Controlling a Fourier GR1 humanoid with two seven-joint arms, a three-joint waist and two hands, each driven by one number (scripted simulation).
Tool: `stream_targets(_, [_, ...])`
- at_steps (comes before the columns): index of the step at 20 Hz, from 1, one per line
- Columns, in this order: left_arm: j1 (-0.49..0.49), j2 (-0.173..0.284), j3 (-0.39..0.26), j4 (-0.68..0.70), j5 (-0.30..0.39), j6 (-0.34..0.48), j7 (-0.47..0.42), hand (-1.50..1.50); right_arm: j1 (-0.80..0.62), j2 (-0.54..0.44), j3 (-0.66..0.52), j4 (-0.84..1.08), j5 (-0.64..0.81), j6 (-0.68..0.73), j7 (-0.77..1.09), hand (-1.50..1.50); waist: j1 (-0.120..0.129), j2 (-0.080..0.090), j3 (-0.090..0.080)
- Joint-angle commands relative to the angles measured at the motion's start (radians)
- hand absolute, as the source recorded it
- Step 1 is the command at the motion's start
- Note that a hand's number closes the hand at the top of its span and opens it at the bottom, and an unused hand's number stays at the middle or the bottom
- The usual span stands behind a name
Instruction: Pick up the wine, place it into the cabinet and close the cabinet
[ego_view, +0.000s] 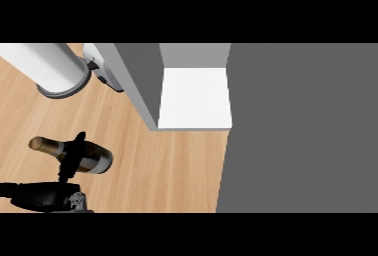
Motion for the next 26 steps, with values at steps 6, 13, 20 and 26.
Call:
stream_targets(6, [-0.040, 0.000, 0.025, 0.052, 0.031, 0.015, 0.010, -1.50, 0.056, 0.013, -0.001, -0.102, -0.065, 0.000, 0.020, -1.50, -0.008, 0.000, -0.003])
stream_targets(13, [-0.032, 0.000, 0.000, 0.051, 0.066, 0.015, 0.010, -1.50, 0.055, -0.003, -0.015, -0.078, -0.059, 0.027, 0.004, -1.50, -0.006, 0.000, -0.002])
stream_targets(20, [-0.061, 0.000, 0.007, -0.016, 0.089, 0.015, 0.007, 1.50, 0.029, 0.003, -0.020, -0.077, -0.083, 0.016, 0.011, -1.50, -0.004, -0.004, -0.005])
stream_targets(26, [-0.086, 0.000, -0.040, 0.011, 0.109, 0.015, -0.009, 1.50, 0.019, -0.002, -0.017, -0.053, -0.062, 0.016, 0.010, -1.50, -0.019, 0.002, -0.007])
